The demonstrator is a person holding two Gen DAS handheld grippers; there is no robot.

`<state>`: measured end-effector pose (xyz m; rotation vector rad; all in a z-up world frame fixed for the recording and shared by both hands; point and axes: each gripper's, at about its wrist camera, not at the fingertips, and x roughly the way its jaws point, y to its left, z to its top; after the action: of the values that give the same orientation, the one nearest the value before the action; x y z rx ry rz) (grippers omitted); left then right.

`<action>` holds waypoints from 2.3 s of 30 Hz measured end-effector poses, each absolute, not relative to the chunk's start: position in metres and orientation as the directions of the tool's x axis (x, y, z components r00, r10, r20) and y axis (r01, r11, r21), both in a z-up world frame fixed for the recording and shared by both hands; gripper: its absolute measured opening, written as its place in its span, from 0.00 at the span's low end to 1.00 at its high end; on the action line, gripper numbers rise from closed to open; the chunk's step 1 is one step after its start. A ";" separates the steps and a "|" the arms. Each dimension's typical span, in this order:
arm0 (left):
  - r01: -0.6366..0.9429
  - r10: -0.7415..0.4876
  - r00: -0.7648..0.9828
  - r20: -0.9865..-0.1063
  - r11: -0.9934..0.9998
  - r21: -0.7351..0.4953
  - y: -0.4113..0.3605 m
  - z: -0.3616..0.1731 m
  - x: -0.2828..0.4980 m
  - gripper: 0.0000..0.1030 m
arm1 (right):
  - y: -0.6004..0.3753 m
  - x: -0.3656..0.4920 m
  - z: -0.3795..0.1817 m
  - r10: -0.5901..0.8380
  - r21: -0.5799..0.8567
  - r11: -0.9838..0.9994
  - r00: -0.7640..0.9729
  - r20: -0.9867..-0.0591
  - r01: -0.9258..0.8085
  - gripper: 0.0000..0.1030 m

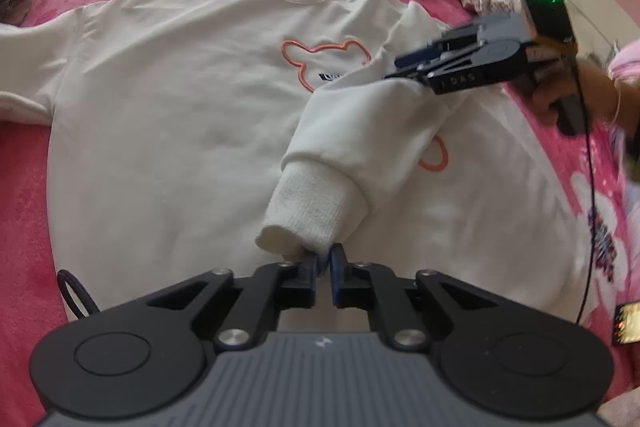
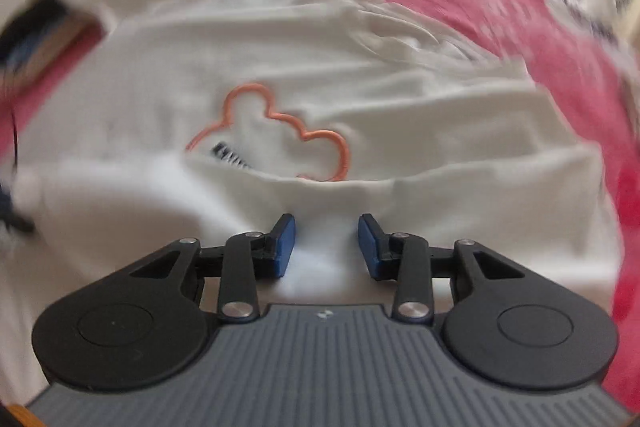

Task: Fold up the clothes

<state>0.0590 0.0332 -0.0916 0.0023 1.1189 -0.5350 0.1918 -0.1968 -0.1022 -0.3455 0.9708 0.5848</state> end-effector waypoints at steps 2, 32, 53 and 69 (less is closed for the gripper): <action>0.414 -0.403 0.329 -0.854 0.874 -0.253 0.032 -0.093 0.058 0.18 | -0.186 0.190 -0.094 0.305 -0.071 0.750 0.439 -0.845 -0.658 0.33; 0.422 -0.358 0.500 -0.789 0.896 -0.139 0.029 -0.098 0.054 0.31 | -0.067 0.156 -0.078 0.396 -0.053 0.101 0.089 -0.914 -0.993 0.40; 0.577 -0.251 0.573 -0.780 0.800 0.167 0.011 -0.106 0.025 0.35 | -0.068 0.155 -0.080 0.485 0.099 0.146 -0.016 -0.874 -0.984 0.40; 0.589 -0.272 0.576 -0.771 0.792 0.161 0.012 -0.106 0.030 0.43 | -0.075 0.158 -0.081 0.453 0.073 0.238 0.044 -0.891 -0.968 0.13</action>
<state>0.0299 0.0118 -0.1065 0.4289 0.8116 -0.5223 0.1579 -0.0752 -0.0811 -0.6765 0.9775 1.2229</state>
